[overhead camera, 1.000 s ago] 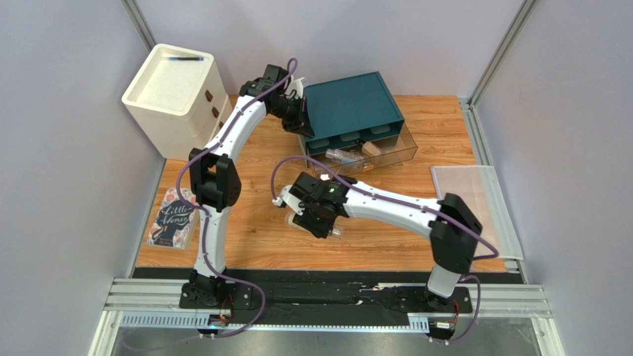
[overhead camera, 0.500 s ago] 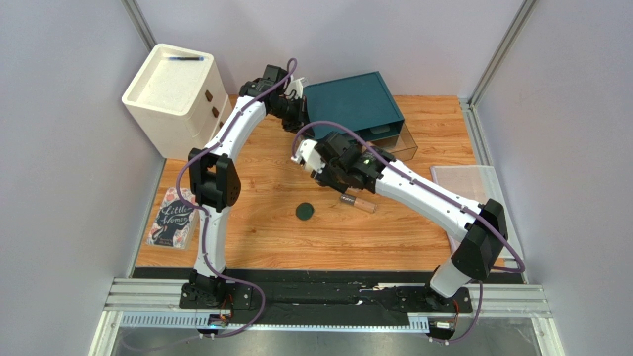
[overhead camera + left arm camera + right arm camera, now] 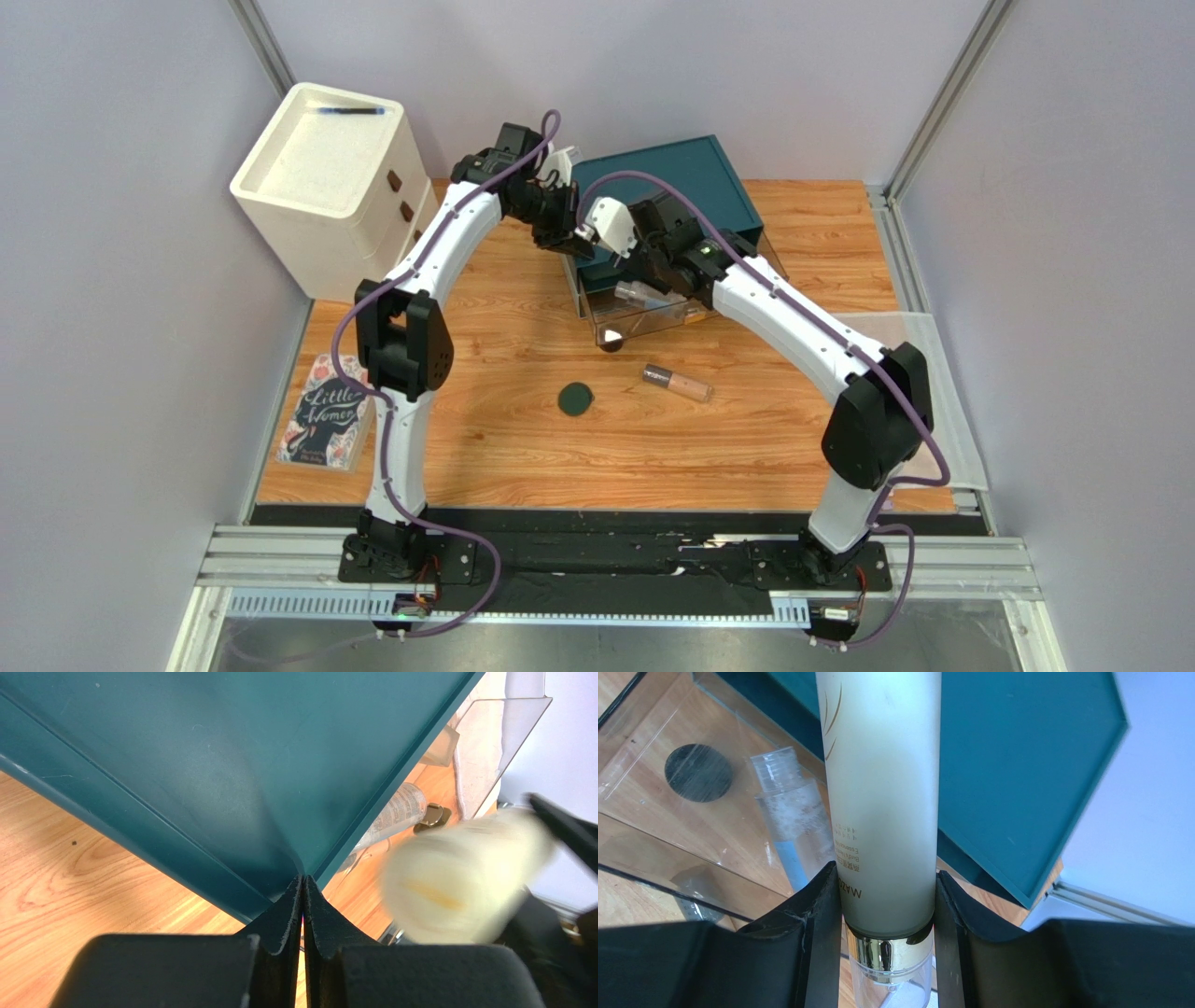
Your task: Organize the makeup
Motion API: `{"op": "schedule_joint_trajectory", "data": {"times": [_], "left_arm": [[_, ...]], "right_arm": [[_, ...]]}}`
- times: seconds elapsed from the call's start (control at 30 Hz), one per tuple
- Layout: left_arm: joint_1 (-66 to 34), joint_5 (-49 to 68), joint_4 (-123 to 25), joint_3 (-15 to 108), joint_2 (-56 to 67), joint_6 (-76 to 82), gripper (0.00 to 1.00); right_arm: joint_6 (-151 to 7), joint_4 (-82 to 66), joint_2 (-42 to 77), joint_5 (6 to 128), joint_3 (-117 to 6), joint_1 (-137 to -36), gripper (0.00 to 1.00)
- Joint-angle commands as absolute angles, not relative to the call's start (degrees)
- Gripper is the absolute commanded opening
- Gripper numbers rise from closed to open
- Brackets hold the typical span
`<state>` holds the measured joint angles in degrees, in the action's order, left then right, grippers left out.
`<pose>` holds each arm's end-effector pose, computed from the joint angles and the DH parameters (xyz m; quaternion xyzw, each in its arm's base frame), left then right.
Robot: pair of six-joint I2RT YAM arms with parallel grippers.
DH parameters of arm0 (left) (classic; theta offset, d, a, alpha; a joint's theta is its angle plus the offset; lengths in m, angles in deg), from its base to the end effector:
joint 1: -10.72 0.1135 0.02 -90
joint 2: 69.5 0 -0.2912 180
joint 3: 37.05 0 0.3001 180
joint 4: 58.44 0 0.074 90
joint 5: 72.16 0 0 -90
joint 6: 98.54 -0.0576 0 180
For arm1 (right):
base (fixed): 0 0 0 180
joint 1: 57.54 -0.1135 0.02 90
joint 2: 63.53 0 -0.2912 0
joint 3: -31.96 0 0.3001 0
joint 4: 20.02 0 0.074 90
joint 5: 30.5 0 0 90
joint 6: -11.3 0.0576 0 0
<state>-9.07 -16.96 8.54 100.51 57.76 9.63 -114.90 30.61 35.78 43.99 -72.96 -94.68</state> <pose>0.5141 -0.2199 0.2976 0.0986 0.9129 -0.3599 0.1655 0.3739 0.2638 0.3386 -0.5053 0.7651 -0.1216 0.3800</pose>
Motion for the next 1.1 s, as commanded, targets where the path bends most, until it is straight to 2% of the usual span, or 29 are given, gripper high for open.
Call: {"op": "schedule_joint_trajectory", "data": {"times": [0.0, 0.2, 0.23, 0.33, 0.4, 0.53, 0.9, 1.07], "left_arm": [[-9.93, -13.88, 15.85, 97.62, 59.43, 8.07, 0.08], [-9.76, -14.15, 15.68, 98.15, 59.78, 8.42, 0.08], [-9.76, -14.32, 15.68, 98.33, 59.87, 8.60, 0.08], [-9.67, -14.94, 15.50, 98.85, 60.14, 8.51, 0.08], [-9.67, -14.94, 15.68, 99.20, 60.31, 8.60, 0.08], [-9.58, -15.03, 15.68, 99.56, 60.40, 8.68, 0.08], [-9.32, -15.03, 15.85, 99.65, 60.66, 8.33, 0.08], [-9.23, -15.29, 15.68, 99.73, 60.75, 8.68, 0.08]], "right_arm": [[-117.02, 25.09, 37.19, 48.24, -74.77, -93.58, 0.00], [-115.88, 24.21, 38.25, 48.16, -74.59, -93.23, 0.04], [-115.70, 24.56, 38.16, 48.69, -74.41, -93.14, 0.30], [-114.56, 24.47, 37.72, 48.69, -73.89, -92.35, 0.86], [-114.29, 24.12, 37.55, 48.08, -73.53, -91.82, 0.95], [-114.03, 22.64, 37.72, 45.62, -73.27, -91.82, 0.98], [-112.71, 20.07, 38.07, 37.09, -73.88, -91.82, 0.97], [-105.27, 22.27, 36.59, 32.79, -76.34, -91.64, 0.94]]}}
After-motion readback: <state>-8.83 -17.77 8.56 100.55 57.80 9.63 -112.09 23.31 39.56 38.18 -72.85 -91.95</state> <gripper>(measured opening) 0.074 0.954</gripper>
